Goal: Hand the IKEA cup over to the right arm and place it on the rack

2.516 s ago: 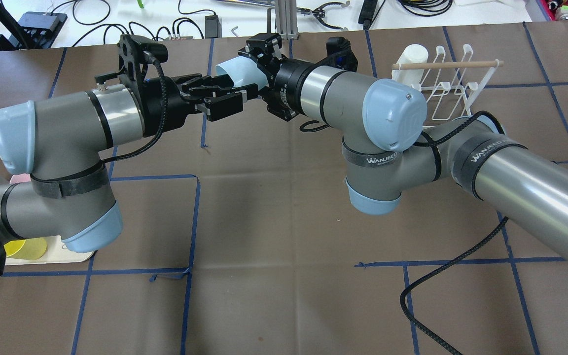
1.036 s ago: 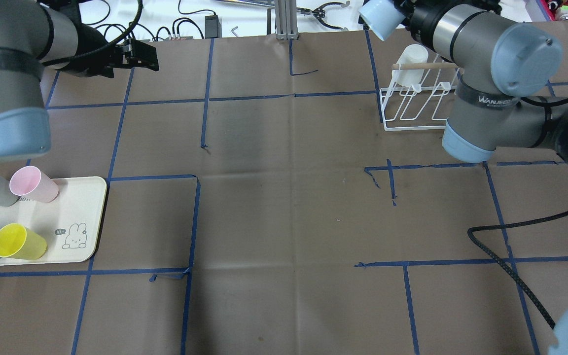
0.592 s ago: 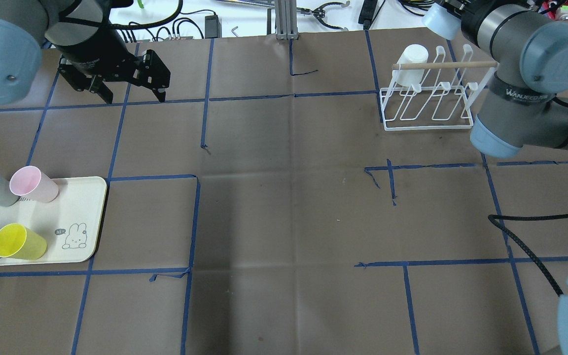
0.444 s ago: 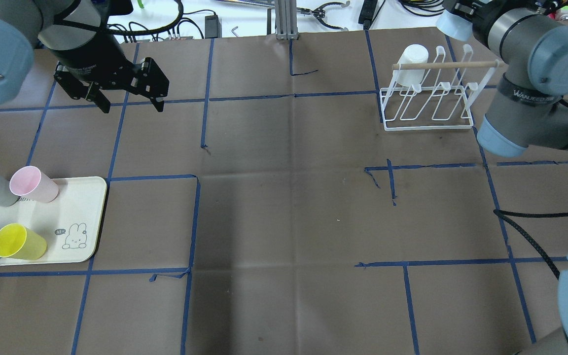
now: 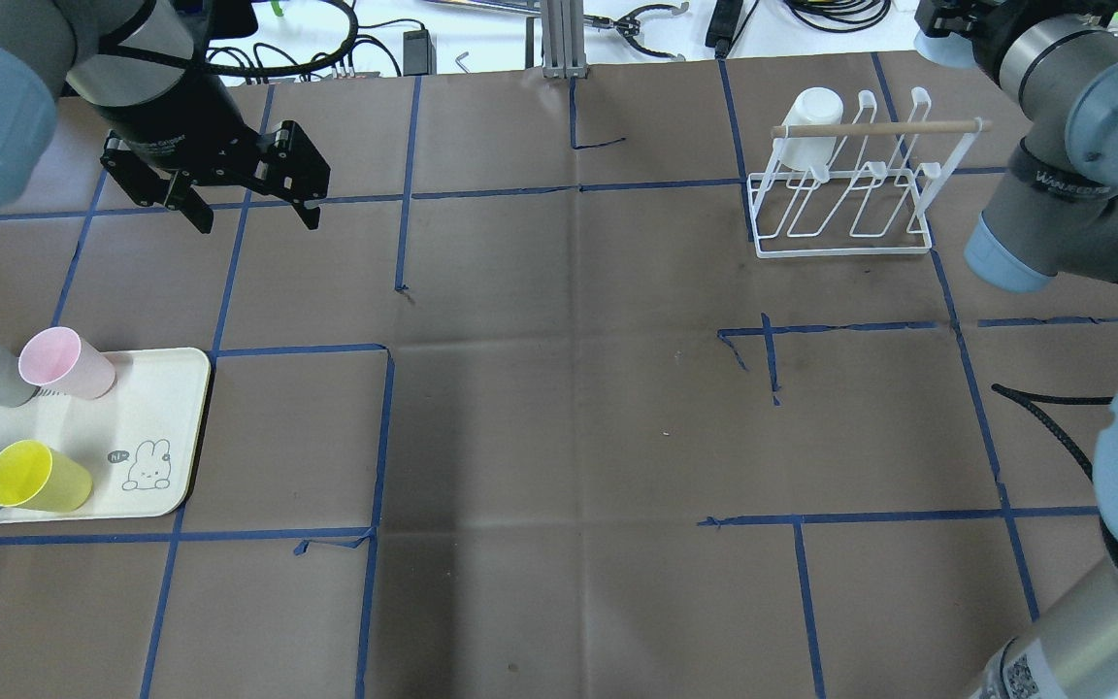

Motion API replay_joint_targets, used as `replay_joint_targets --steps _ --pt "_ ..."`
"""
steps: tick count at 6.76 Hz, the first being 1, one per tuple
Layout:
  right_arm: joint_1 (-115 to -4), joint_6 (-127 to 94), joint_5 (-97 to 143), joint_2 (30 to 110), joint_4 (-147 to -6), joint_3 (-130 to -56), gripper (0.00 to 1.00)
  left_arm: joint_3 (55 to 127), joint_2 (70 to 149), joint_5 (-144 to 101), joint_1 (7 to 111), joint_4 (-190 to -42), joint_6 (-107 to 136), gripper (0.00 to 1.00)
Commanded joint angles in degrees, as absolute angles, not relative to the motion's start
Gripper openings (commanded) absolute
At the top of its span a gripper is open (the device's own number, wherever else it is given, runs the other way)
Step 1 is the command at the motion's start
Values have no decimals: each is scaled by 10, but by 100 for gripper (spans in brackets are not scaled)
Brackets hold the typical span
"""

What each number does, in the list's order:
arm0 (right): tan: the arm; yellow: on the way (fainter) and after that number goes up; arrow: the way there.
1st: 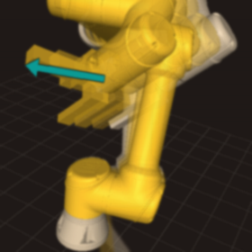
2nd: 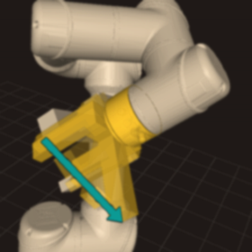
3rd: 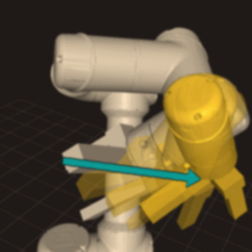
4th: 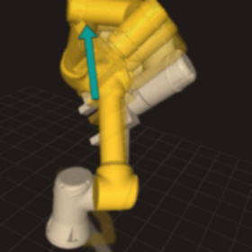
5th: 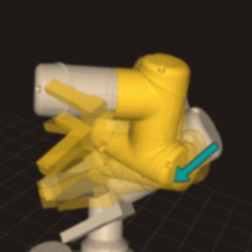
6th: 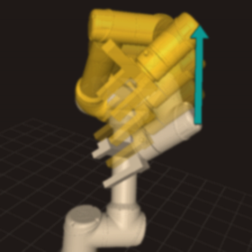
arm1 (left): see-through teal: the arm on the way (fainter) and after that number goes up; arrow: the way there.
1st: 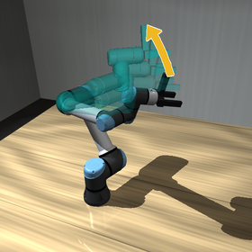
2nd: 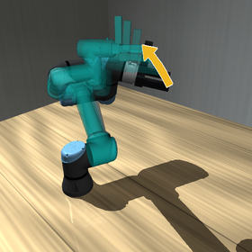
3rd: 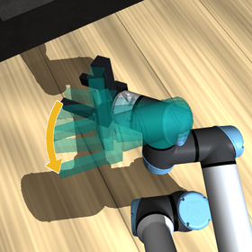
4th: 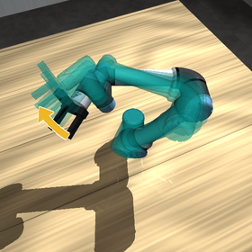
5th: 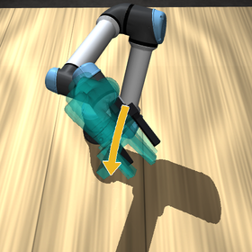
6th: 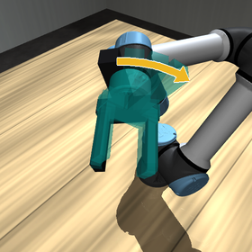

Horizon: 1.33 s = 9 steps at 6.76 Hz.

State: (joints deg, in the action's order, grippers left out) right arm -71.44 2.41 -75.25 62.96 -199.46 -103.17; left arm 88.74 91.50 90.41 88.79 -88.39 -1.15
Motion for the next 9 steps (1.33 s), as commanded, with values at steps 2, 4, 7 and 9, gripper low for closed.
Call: replay_joint_targets --steps 2,4,7,9 --pt "-711 42 -753 579 -2023 -1023 15 914 896 903 888 -879 16 99" --pt "-711 41 -753 555 -2043 -1015 15 913 895 904 888 -880 26 100" --pt "-711 39 -755 542 -2050 -1023 23 910 894 904 888 -882 36 100" --pt "-712 35 -753 545 -2049 -1027 83 910 895 904 888 -882 36 100"
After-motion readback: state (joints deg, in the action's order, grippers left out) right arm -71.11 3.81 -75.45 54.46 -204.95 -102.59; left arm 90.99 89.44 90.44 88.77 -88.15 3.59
